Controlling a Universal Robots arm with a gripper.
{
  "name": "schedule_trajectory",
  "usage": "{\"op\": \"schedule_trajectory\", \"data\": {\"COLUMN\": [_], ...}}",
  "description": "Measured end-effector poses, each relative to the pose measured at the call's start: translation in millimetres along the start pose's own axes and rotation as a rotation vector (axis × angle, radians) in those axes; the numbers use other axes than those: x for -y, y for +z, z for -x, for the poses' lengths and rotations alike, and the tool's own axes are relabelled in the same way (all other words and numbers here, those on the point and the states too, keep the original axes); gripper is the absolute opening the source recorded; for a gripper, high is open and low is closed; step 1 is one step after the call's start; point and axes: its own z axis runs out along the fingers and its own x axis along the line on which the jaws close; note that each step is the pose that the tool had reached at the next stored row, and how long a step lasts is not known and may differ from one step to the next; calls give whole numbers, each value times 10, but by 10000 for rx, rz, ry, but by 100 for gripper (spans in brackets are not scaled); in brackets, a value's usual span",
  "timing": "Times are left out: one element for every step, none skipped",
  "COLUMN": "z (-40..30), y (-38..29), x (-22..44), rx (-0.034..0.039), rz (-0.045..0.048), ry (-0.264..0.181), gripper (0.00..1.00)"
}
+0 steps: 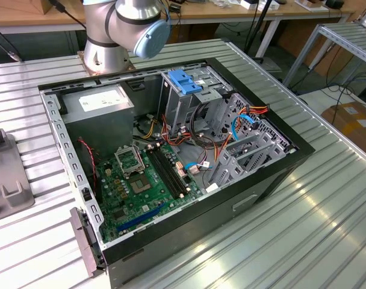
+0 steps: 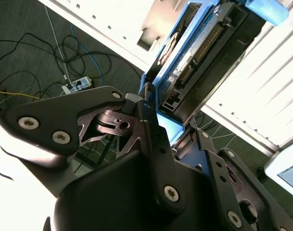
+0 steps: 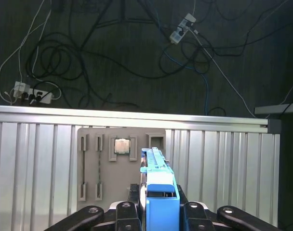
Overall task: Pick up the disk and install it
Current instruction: 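Pick up the disk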
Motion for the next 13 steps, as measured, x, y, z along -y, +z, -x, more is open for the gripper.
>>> {"op": "schedule_trajectory", "data": {"z": [-8, -16, -27, -34, -43, -49, -57, -66, -73, -81, -89, -98, -103], "y": [-1, -2, -4, -4, -5, -6, -7, -8, -9, -10, -11, -12, -13], "x": [0, -1, -1, -1, -2, -2, -2, -3, -3, -3, -4, -4, -4], "rx": [1, 0, 0, 1, 1, 1, 0, 0, 0, 1, 0, 0, 0], "rz": [0, 0, 1, -1, -1, -1, 0, 0, 0, 0, 0, 1, 0], "ry": [0, 0, 0, 0, 0, -1, 0, 0, 0, 0, -1, 0, 0], "gripper": [37, 37, 37, 37, 37, 37, 37, 37, 37, 37, 37, 37, 37]}}
